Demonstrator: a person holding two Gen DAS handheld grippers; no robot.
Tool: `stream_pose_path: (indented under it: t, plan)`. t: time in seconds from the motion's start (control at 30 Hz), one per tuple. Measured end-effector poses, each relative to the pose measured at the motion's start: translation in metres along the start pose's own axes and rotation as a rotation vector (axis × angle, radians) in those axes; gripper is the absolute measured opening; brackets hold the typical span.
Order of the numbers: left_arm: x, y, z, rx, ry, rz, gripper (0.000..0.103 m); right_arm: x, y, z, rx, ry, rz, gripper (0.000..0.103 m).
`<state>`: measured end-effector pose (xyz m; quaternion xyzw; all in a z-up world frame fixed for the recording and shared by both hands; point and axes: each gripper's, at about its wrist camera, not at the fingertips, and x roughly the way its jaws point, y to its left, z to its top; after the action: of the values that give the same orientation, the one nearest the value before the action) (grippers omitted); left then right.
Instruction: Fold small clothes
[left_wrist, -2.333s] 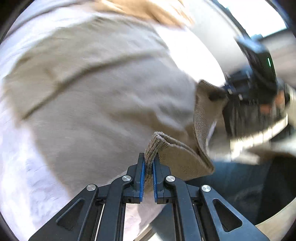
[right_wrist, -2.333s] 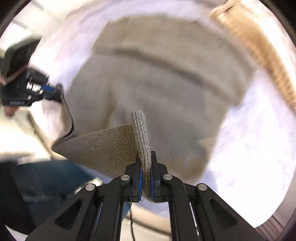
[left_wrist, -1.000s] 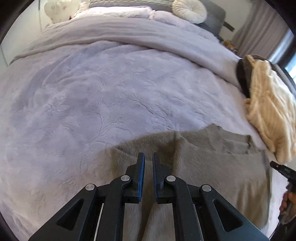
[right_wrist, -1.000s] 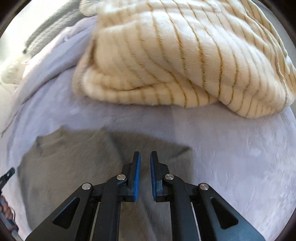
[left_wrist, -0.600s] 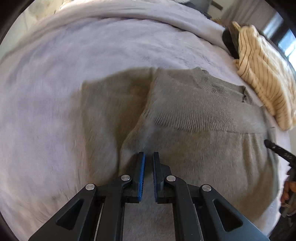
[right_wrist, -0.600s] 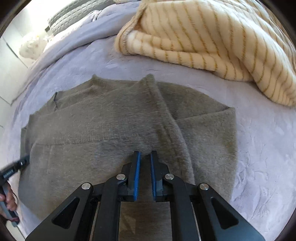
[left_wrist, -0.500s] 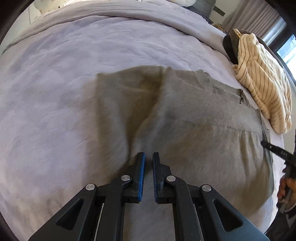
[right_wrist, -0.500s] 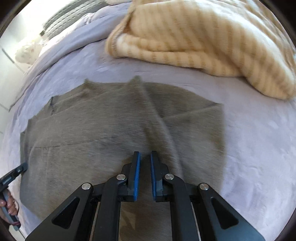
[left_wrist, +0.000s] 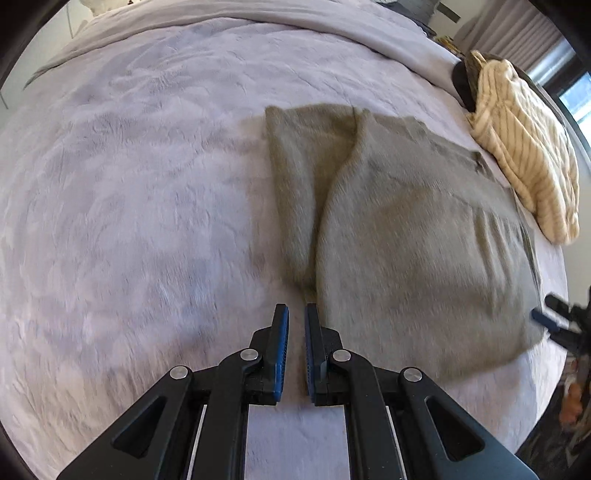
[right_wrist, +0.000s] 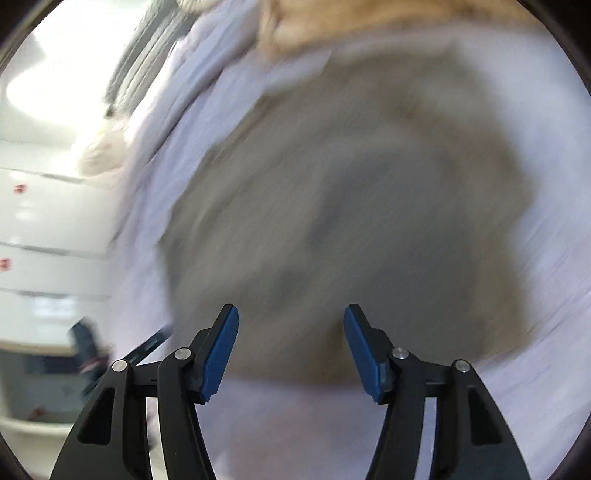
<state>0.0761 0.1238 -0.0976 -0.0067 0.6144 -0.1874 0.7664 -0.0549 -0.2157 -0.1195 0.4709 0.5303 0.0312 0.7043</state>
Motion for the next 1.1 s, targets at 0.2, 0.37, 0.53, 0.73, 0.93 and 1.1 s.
stream_pose_path:
  t: [0.2, 0.37, 0.53, 0.73, 0.93, 1.1]
  plan:
    - [-0.002, -0.004, -0.015, 0.014, 0.005, -0.028, 0.01, 0.065, 0.0, -0.036, 0.141, 0.098, 0.091, 0.064]
    - [-0.006, 0.002, -0.02, 0.019, -0.004, -0.043, 0.01, 0.077, 0.005, -0.035, 0.152, 0.063, 0.084, 0.064]
    - [-0.018, 0.01, -0.024, -0.012, -0.063, -0.017, 0.101, 0.081, 0.01, -0.029, 0.16, 0.047, 0.084, 0.064]
    - [-0.009, 0.009, -0.017, -0.027, -0.031, -0.073, 0.101, 0.085, 0.009, -0.03, 0.204, 0.02, 0.102, 0.064]
    - [0.03, -0.015, -0.004, 0.018, 0.097, -0.111, 0.025, 0.09, 0.009, -0.024, 0.221, 0.011, 0.115, 0.047]
    - [0.018, -0.022, -0.007, 0.07, 0.047, -0.179, 0.015, 0.082, 0.032, -0.017, 0.114, 0.013, 0.066, 0.009]
